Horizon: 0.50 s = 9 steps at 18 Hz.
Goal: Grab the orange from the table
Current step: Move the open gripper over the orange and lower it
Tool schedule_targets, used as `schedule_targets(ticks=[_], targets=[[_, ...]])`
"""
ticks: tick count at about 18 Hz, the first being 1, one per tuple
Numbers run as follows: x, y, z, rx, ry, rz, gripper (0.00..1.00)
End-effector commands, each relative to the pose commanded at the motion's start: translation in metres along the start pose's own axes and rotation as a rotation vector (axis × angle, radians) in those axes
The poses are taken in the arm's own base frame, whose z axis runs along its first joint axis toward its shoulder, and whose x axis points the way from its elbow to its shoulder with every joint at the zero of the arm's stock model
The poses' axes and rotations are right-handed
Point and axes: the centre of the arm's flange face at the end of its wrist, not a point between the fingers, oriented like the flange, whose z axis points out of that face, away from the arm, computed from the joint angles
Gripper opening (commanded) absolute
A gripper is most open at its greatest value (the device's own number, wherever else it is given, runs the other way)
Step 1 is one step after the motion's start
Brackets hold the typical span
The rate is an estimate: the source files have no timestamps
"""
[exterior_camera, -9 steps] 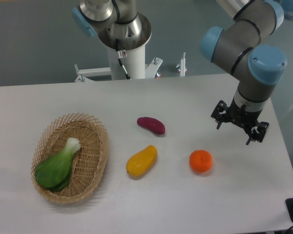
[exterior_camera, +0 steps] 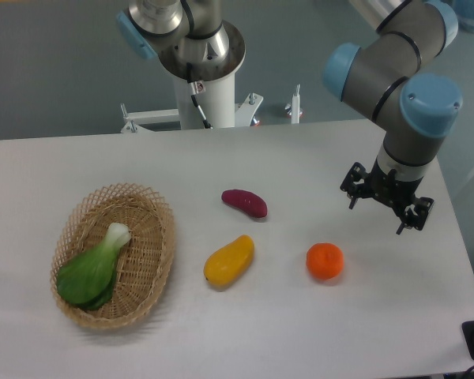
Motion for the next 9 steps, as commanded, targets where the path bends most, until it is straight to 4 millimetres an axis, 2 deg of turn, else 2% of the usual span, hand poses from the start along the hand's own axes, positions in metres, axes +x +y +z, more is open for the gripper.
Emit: schedule_targets(ticks=[4,6,9], targets=[[0.022,0.004,0.008,-0.013,0.032,-0.057,1.00],[0.022,0.003,0.007,-0.008,0.032,-0.126,1.00],[0.037,-0.008,0.019,-0.013,0.061,-0.190,1.00]])
